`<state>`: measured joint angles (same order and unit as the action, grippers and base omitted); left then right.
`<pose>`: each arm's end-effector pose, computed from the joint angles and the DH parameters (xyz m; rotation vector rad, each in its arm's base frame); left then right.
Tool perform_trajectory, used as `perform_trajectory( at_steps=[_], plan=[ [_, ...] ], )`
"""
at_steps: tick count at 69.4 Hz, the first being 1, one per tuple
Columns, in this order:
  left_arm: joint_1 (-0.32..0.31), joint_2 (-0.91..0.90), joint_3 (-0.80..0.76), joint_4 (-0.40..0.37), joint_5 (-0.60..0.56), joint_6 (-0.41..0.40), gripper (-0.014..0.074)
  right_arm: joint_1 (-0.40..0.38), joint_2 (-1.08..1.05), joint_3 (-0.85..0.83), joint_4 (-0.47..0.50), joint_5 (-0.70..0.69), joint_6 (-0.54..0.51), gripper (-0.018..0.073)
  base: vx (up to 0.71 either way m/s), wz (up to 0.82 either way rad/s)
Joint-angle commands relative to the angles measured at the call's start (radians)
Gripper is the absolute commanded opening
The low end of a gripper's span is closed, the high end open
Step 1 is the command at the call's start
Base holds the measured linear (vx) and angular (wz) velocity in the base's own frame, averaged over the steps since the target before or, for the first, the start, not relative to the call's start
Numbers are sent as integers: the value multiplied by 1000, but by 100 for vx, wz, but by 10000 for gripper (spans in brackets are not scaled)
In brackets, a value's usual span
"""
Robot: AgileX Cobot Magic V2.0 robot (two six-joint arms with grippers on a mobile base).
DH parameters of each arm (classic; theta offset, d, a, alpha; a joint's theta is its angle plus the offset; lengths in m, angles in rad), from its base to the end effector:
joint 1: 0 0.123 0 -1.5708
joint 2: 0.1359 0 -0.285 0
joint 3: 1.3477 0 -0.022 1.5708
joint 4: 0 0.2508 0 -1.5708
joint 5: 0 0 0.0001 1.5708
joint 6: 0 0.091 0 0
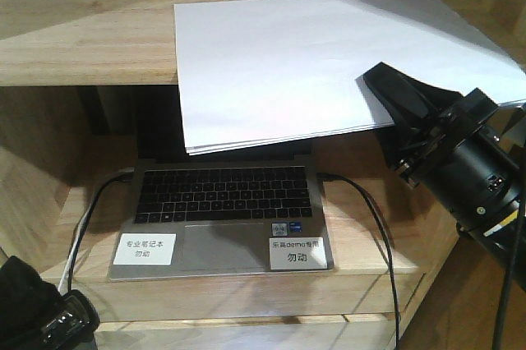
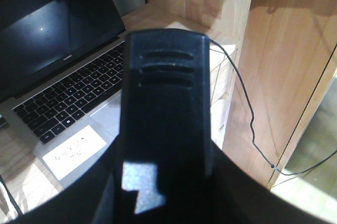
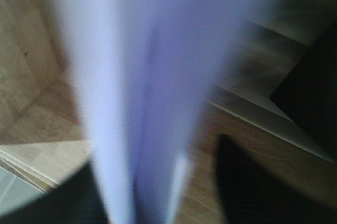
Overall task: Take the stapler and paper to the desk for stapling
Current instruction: 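Grasp the edge of the white paper stack with the right gripper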
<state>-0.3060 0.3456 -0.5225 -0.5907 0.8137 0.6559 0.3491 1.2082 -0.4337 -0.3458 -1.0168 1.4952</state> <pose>0.0446 -0.0528 0.3049 0.7783 1.8613 -0.4735 0.2043 0.1023 0.2844 0.4068 1.4046 1.5784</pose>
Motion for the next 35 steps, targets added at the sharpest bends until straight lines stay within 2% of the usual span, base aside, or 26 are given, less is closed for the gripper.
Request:
perform_trajectory(
  at_steps=[1,7,17,35],
  plan=[
    [-2,5,-29,-57,-87,-1,-6,0,-12,-31,18,-70,1,135,0,0],
    [-2,5,-29,-57,-87,-1,-6,0,-12,-31,11,-78,3,-17,0,0],
    [-2,5,-29,-57,-87,-1,-6,0,-26,-20,-7,-95,42,-11,0,0],
    [-2,5,-29,-57,-87,-1,-6,0,-144,83,25,-96,34,-8,0,0]
  ],
)
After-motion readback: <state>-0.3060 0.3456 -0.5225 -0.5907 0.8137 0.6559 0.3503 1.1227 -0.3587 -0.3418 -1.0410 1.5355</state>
